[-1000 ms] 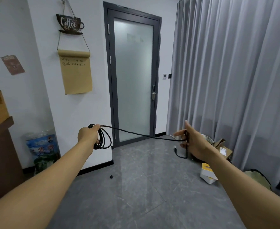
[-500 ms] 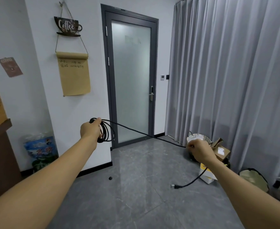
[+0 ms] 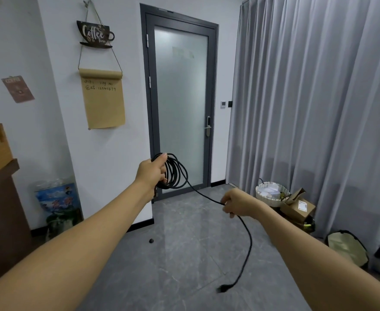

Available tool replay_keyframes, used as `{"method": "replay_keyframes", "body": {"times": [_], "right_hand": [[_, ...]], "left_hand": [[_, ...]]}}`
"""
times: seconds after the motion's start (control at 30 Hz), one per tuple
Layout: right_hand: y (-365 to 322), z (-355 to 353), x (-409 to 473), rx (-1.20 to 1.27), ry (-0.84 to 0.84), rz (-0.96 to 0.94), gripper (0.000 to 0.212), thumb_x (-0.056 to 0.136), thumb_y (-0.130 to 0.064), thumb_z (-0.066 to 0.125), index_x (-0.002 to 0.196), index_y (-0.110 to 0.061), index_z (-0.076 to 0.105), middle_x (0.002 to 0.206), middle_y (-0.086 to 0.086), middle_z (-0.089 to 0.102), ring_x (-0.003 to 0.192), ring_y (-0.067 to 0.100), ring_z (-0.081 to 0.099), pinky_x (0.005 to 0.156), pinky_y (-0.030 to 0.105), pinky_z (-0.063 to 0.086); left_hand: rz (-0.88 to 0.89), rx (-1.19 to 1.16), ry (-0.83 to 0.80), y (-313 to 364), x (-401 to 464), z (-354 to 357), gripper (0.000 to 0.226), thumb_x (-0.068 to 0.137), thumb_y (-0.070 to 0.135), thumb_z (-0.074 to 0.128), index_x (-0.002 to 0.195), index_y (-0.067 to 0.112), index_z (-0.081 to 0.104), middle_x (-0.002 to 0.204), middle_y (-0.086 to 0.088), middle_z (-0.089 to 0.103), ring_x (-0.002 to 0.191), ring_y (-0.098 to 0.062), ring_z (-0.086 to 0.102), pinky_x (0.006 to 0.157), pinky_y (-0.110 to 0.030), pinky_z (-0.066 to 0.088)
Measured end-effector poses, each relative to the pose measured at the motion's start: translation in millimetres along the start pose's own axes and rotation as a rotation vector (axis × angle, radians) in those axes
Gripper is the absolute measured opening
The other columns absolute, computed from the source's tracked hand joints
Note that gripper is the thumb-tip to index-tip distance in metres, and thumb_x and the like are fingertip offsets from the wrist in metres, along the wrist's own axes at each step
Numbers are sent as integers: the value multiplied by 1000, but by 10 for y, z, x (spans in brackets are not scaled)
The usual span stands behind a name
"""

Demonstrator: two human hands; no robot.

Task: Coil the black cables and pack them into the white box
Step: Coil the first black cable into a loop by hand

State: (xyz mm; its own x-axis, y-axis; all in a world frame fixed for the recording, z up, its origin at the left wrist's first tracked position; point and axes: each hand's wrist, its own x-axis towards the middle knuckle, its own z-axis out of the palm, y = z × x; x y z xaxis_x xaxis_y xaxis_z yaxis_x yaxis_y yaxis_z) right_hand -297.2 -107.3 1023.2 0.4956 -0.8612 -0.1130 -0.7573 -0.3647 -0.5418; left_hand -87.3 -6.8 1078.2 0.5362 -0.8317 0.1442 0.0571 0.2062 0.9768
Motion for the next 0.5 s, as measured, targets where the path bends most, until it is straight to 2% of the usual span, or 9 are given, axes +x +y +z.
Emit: {"method": "replay_keyframes", "body": {"times": [0.07,0.13,0.2,0.27,0.33,0.4,0.5], "right_hand": [[22,28,-5,-39,-27,24,29,86,0,58,114,2,63,85,14,68,60,9,59,52,11,43],[16,58,-1,-107,-26,26,31,85,-3,61,116,1,63,106,17,68,80,18,64,72,20,50],[-74,74,55,-117,98,-33,37,86,-6,62,121,2,58,121,16,62,107,27,60,93,32,48],[-281,65,51,100,202,-144,50,86,-3,62,133,-4,45,132,10,54,120,25,52,98,30,44],[-528,19,8,296,171,-288,65,84,1,63,141,-9,33,139,7,46,128,22,44,99,28,41],[-708,13,-28,355,63,-384,63,82,7,61,138,-7,36,132,8,51,122,21,49,98,30,45],[-758,75,-65,538,-101,-340,40,83,10,55,122,-1,54,104,11,65,98,21,62,93,33,51]], "left_hand": [[13,3,-35,18,-12,-25,35,96,24,54,64,20,40,41,11,28,35,-6,23,48,-23,32],[22,46,-107,36,-23,-46,36,96,25,53,64,20,37,42,12,27,35,-5,23,46,-21,34],[23,107,-191,43,-45,-39,37,97,26,52,65,20,35,42,12,27,35,-5,23,47,-21,36],[20,173,-268,26,-75,-4,36,97,27,51,65,21,35,42,13,27,36,-5,24,50,-22,35],[17,220,-326,2,-106,39,34,97,27,51,66,21,38,44,13,28,38,-6,25,51,-23,34],[15,221,-350,-1,-127,63,33,97,28,51,67,20,39,45,12,29,39,-6,25,51,-23,33],[10,171,-312,43,-130,5,36,97,27,51,64,20,36,44,12,28,38,-5,23,47,-21,33]]}}
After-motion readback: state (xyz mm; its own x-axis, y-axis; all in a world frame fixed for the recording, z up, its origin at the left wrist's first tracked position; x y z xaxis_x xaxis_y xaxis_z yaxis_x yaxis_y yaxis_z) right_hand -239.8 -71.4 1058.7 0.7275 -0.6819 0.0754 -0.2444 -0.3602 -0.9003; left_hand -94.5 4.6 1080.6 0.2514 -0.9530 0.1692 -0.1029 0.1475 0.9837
